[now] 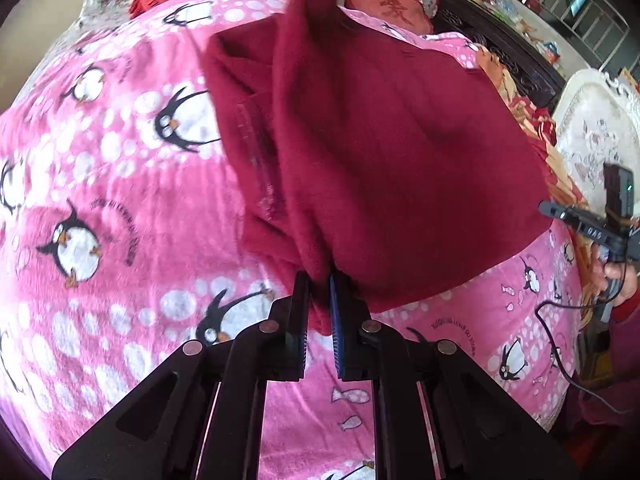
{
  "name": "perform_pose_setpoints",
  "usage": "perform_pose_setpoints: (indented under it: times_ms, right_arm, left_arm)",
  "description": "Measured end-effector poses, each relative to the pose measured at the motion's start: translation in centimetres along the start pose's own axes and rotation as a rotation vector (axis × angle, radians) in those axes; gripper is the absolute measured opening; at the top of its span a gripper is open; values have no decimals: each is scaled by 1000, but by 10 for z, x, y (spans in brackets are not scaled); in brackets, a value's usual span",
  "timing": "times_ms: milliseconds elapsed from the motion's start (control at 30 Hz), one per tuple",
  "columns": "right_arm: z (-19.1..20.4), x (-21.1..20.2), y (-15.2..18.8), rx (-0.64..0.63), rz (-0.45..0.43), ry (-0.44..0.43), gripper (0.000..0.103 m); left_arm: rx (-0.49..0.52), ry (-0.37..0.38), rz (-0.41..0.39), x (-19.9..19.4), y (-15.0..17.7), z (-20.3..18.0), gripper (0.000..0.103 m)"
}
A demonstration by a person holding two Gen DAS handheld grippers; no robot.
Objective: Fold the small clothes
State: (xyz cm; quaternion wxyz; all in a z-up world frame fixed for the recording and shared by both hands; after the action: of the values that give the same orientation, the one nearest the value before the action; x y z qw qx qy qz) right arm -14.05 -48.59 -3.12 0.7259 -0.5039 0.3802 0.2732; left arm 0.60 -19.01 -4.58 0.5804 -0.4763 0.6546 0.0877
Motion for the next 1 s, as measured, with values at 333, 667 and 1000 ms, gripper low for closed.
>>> perform_pose_setpoints:
  times_ms: [333, 667, 1000]
  right_arm:
    - [25, -42, -48, 12, -143, -50, 11]
    - [187, 55, -135, -301, -107, -171, 22]
    - [278, 142, -189, -411, -60, -174, 24]
  left_arm:
    - [-68, -25, -63, -18, 5, 12, 8]
    - [-122, -31, -169, -37, -18, -11, 19]
    - [-233, -19, -153, 6, -29, 2, 43]
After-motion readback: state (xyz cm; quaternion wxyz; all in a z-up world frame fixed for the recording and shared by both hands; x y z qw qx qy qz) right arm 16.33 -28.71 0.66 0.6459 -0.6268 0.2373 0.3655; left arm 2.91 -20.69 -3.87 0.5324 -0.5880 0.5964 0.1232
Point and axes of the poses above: each gripper's, at about its wrist camera, not at the fingertips, and x roughly the way its jaws point, z to its left, y to its underside, the point moved 10 cm from there along x, roughly the way its jaws point, and after that the axes turned 1 degree about y, right-handed, at the moved point
